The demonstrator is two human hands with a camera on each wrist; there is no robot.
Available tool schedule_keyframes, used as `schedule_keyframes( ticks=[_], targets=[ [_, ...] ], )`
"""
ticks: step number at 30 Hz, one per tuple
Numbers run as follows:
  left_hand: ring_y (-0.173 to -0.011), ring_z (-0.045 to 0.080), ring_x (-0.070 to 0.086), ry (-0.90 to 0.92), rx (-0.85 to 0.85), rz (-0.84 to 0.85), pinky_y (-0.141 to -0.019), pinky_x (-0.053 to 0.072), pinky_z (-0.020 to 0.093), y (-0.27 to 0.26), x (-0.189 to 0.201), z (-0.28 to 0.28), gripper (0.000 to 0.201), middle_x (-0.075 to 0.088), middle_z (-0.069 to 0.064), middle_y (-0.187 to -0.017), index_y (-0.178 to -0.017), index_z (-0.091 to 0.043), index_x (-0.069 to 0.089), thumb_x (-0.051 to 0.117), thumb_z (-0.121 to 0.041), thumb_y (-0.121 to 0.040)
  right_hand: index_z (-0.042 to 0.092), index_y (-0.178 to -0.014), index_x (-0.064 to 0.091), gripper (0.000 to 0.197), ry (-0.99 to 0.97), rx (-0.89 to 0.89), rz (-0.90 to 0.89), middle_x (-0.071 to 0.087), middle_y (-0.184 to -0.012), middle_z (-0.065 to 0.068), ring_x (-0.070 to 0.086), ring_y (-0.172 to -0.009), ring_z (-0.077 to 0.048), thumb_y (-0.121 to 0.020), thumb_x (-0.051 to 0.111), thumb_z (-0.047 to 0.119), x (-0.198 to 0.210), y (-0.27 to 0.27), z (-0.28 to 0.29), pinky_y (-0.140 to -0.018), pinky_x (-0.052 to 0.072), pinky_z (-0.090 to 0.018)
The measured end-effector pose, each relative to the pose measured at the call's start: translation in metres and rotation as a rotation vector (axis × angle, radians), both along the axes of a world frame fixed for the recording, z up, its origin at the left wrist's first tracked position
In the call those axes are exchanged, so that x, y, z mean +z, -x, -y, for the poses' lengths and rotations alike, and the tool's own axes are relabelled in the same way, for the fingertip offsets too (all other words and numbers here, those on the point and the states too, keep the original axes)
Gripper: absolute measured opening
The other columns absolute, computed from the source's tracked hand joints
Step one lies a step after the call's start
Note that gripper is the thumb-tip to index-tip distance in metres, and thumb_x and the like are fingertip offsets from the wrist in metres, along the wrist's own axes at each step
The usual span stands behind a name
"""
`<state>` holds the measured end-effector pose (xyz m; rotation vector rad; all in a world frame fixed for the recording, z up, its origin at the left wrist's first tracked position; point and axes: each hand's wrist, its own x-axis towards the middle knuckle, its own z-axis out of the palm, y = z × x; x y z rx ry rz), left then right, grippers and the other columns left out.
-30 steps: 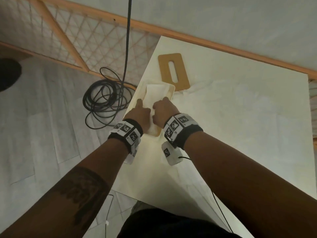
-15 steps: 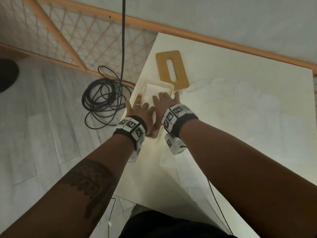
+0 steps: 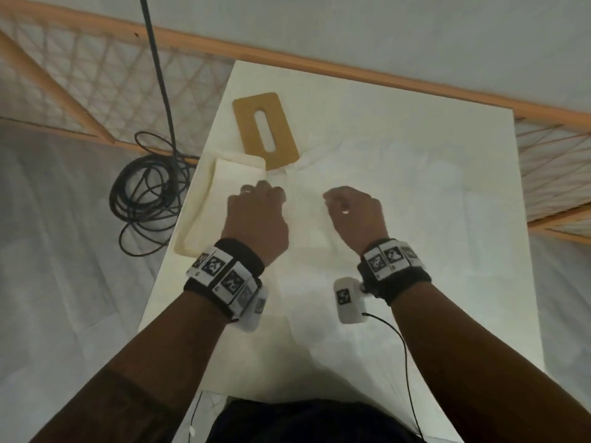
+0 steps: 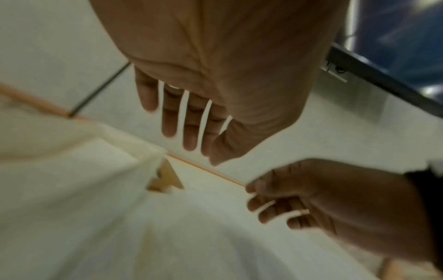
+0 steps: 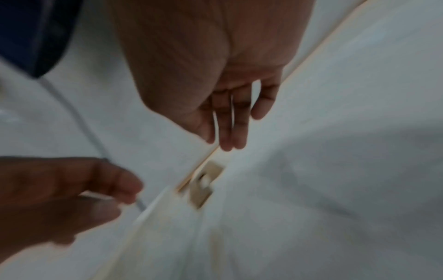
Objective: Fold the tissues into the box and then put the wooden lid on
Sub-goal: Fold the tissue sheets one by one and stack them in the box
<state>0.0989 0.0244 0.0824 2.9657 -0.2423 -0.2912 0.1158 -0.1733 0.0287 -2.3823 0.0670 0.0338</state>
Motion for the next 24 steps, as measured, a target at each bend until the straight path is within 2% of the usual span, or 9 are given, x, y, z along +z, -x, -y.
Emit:
schedule_keyframes(
  ticks=[1, 3, 6, 8, 13, 16, 19, 21, 24],
  targets=[
    [-0.114, 0.028, 0.054, 0.169, -0.020, -0.053, -0.094, 0.045, 0.042, 0.002, -0.004, 0.017, 0.033, 0.052, 0.004, -0.127, -0.124, -0.019, 0.054, 0.058, -0.027, -0.093, 0.029, -0.104, 0.073, 0.017, 0.037, -0.130, -0.056, 0.074, -0.109, 0.007, 0.070, -0.096, -0.016, -0.094, 0.060, 0.021, -0.005, 0.008, 0.030, -0.084, 0.049, -0.021],
    [-0.114, 0.025, 0.057, 0.336, -0.007, -0.239, -0.094, 0.047, 0.038, 0.001, -0.022, 0.051, 0.033, 0.051, 0.003, -0.130, -0.127, -0.019, 0.054, 0.059, -0.028, -0.095, 0.023, -0.115, 0.067, 0.021, 0.139, -0.263, -0.204, 0.065, -0.124, -0.001, 0.066, -0.107, -0.024, -0.094, 0.064, 0.024, -0.015, 0.020, 0.079, -0.089, 0.049, -0.028],
    [-0.128, 0.031, 0.047, 0.270, 0.072, -0.350, -0.104, 0.043, 0.042, -0.011, -0.056, 0.094, 0.054, 0.039, 0.007, -0.147, -0.143, -0.017, 0.041, 0.062, -0.033, -0.095, 0.015, -0.145, 0.042, 0.071, 0.276, -0.282, -0.460, 0.036, -0.148, -0.010, 0.048, -0.131, -0.034, -0.087, 0.078, 0.036, -0.024, 0.029, 0.117, -0.105, 0.047, -0.047],
    [-0.136, 0.036, 0.039, 0.201, 0.104, -0.330, -0.110, 0.038, 0.047, -0.026, -0.070, 0.112, 0.070, 0.029, 0.007, -0.157, -0.151, -0.016, 0.029, 0.062, -0.040, -0.095, 0.014, -0.149, 0.034, 0.086, 0.300, -0.241, -0.519, 0.035, -0.148, -0.012, 0.044, -0.134, -0.036, -0.083, 0.082, 0.037, -0.028, 0.029, 0.128, -0.106, 0.046, -0.050],
    [-0.144, 0.037, 0.031, 0.091, 0.111, -0.349, -0.114, 0.032, 0.052, -0.074, -0.080, 0.135, 0.091, 0.030, 0.007, -0.161, -0.159, -0.020, 0.013, 0.064, -0.054, -0.092, 0.025, -0.146, 0.042, 0.065, 0.263, -0.155, -0.407, 0.057, -0.135, -0.004, 0.054, -0.126, -0.027, -0.089, 0.072, 0.015, -0.030, 0.022, 0.145, -0.104, 0.047, -0.042],
    [-0.141, 0.036, 0.034, 0.052, 0.090, -0.354, -0.112, 0.033, 0.053, -0.091, -0.081, 0.145, 0.085, 0.041, 0.005, -0.153, -0.154, -0.023, 0.028, 0.070, -0.056, -0.087, 0.028, -0.142, 0.047, 0.058, 0.203, -0.192, -0.343, 0.066, -0.123, 0.003, 0.062, -0.114, -0.023, -0.091, 0.069, 0.012, -0.022, 0.020, 0.151, -0.098, 0.051, -0.041],
    [-0.122, 0.032, 0.054, 0.162, 0.086, -0.361, -0.101, 0.045, 0.043, -0.102, -0.081, 0.143, 0.052, 0.063, 0.005, -0.125, -0.123, -0.019, 0.058, 0.077, -0.047, -0.084, 0.026, -0.130, 0.058, 0.040, 0.116, -0.259, -0.328, 0.069, -0.117, 0.003, 0.065, -0.107, -0.022, -0.092, 0.069, 0.017, -0.016, 0.020, 0.160, -0.090, 0.053, -0.036],
    [-0.100, 0.029, 0.061, 0.275, 0.090, -0.361, -0.082, 0.047, 0.035, -0.103, -0.075, 0.140, 0.033, 0.063, 0.002, -0.093, -0.094, -0.016, 0.059, 0.080, -0.040, -0.084, 0.024, -0.117, 0.066, 0.024, 0.092, -0.273, -0.325, 0.070, -0.115, 0.003, 0.065, -0.104, -0.020, -0.093, 0.067, 0.022, -0.017, 0.022, 0.167, -0.085, 0.051, -0.031],
    [-0.091, 0.028, 0.063, 0.385, 0.069, -0.340, -0.081, 0.051, 0.037, -0.102, -0.060, 0.133, 0.032, 0.065, 0.005, -0.092, -0.090, -0.014, 0.062, 0.079, -0.040, -0.084, 0.020, -0.111, 0.068, 0.020, 0.017, -0.277, -0.248, 0.066, -0.115, 0.003, 0.058, -0.100, -0.013, -0.095, 0.068, 0.031, -0.018, 0.024, 0.177, -0.081, 0.039, -0.025]
  ],
)
